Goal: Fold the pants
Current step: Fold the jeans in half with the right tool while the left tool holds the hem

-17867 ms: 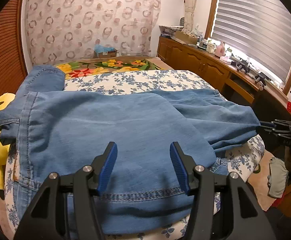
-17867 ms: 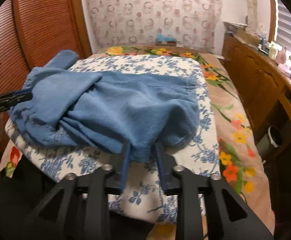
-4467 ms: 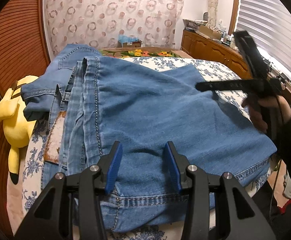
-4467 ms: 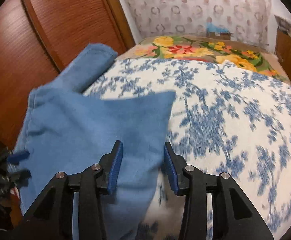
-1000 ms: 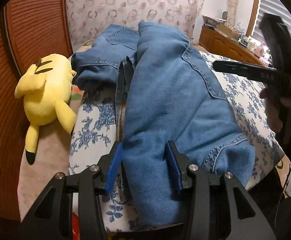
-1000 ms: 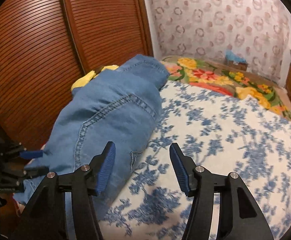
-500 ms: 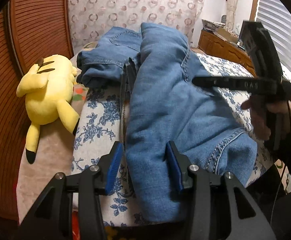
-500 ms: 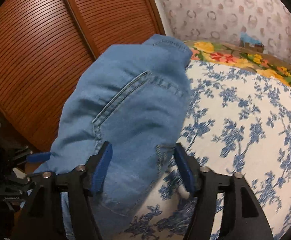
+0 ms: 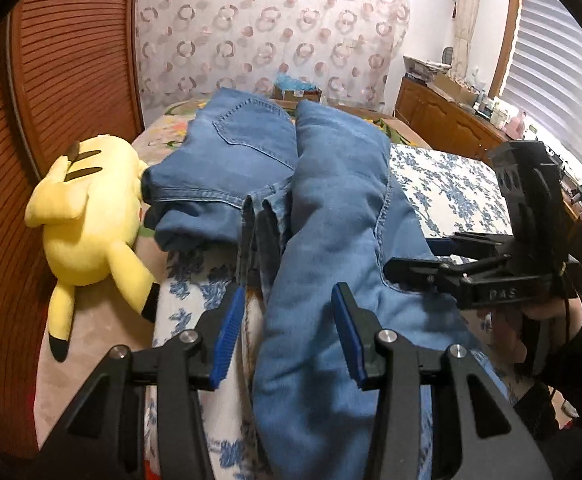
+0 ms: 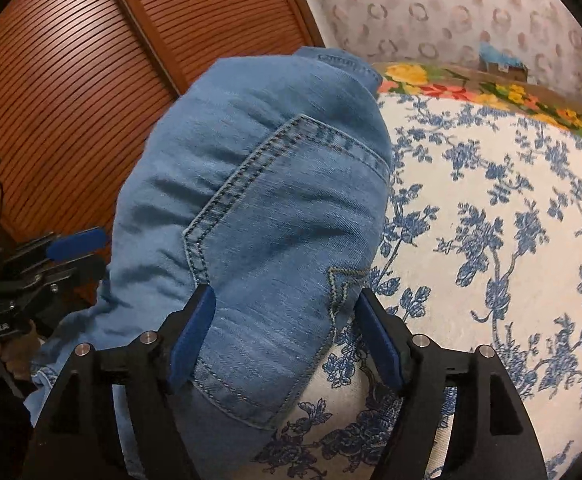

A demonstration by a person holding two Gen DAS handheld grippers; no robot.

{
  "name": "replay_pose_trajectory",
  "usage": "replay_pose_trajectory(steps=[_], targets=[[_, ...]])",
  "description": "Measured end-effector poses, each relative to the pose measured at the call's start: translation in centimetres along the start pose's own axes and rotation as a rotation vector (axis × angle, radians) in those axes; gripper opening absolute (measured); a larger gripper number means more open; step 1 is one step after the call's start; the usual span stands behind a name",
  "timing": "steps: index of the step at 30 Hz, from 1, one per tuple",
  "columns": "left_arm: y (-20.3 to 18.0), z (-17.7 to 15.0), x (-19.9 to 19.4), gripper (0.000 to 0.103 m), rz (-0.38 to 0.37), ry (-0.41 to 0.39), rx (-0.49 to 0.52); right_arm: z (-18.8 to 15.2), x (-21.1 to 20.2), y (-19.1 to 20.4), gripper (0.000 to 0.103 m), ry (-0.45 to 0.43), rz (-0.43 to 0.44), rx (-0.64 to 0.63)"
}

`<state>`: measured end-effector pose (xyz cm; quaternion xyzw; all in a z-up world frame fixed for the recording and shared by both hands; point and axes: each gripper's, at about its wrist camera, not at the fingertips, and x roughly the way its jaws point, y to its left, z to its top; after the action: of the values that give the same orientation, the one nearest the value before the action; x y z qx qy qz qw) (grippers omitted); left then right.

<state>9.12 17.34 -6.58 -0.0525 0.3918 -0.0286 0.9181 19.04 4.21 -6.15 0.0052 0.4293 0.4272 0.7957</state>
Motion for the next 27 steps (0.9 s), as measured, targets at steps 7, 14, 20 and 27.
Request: replay_pose_trajectory(steps=[7,14,20,27], targets=[[0.2,-0.1,1.9,0.045,-0.003,0.025,-0.007,0.0,0.6,0.7,0.065,0.026,0.055,-0.035],[0.9,-0.9,1.0,0.038,-0.056,-0.020,-0.036,1.5,-3.2,3.5,0.020,-0.041,0.102,-0.114],[1.8,-0.1,-2.7,0.035,-0.104,-0.156,-0.098,4.5,-7.0,9.4,0.017,-0.095,0.101,-0.222],[4.4,3.4,-8.5,0.035,-0.076,-0.343,-0.148,11.2,-9.2,15.1,0.017,-0.143,0.135,-0.342]])
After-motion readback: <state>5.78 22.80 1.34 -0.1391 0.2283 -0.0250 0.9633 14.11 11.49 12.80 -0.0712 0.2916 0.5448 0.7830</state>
